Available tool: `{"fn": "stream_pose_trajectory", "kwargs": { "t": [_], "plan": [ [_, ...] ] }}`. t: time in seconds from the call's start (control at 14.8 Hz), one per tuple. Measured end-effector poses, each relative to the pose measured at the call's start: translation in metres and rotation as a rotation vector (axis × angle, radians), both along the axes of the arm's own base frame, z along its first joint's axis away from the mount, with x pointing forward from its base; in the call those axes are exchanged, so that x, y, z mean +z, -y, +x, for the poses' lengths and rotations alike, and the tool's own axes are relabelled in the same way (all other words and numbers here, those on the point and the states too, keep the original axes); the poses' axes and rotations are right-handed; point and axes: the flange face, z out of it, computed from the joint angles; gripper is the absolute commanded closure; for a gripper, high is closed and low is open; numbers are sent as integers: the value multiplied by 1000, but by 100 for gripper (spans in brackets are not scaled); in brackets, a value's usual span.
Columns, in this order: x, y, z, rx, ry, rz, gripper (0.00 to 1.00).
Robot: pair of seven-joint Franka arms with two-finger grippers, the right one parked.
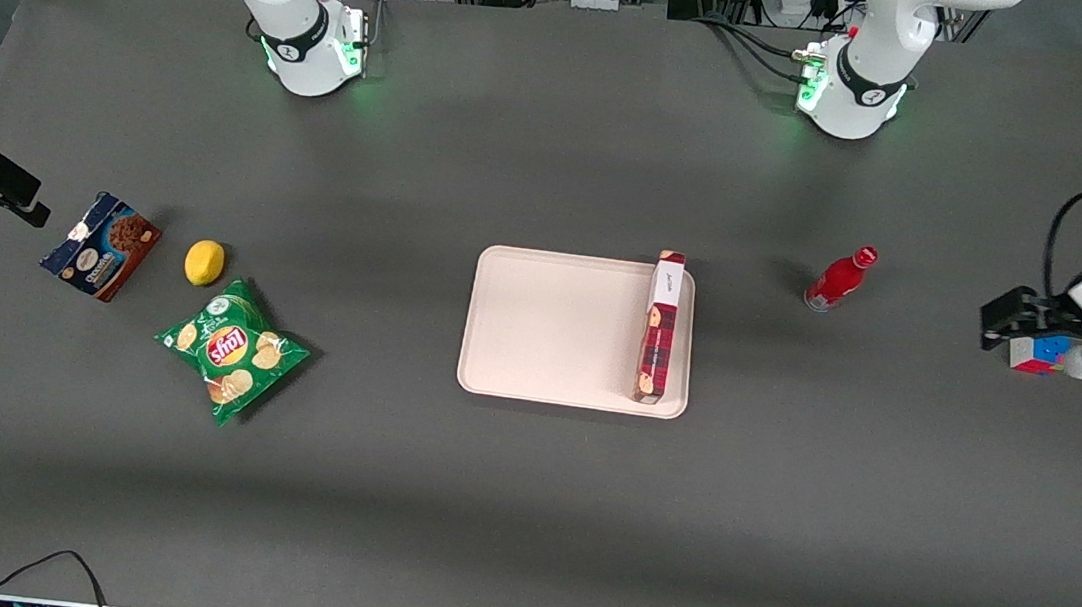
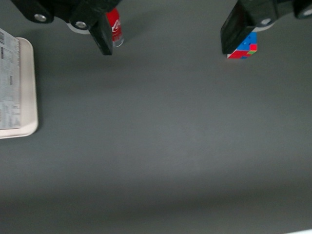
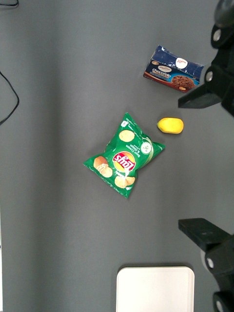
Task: Place red cookie box on tray
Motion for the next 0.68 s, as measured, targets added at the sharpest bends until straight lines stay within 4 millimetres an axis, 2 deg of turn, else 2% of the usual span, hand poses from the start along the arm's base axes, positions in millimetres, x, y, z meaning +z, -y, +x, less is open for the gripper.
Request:
{"fn": "stream_pose_trajectory", "kwargs": {
  "t": [0.2,0.47,0.68],
  "plan": [
    [-3,0,1,16,-8,-2,0],
    [-4,15,-1,13,-32,-20,0],
    [4,31,-7,2,-56,-61,0]
  ]
}}
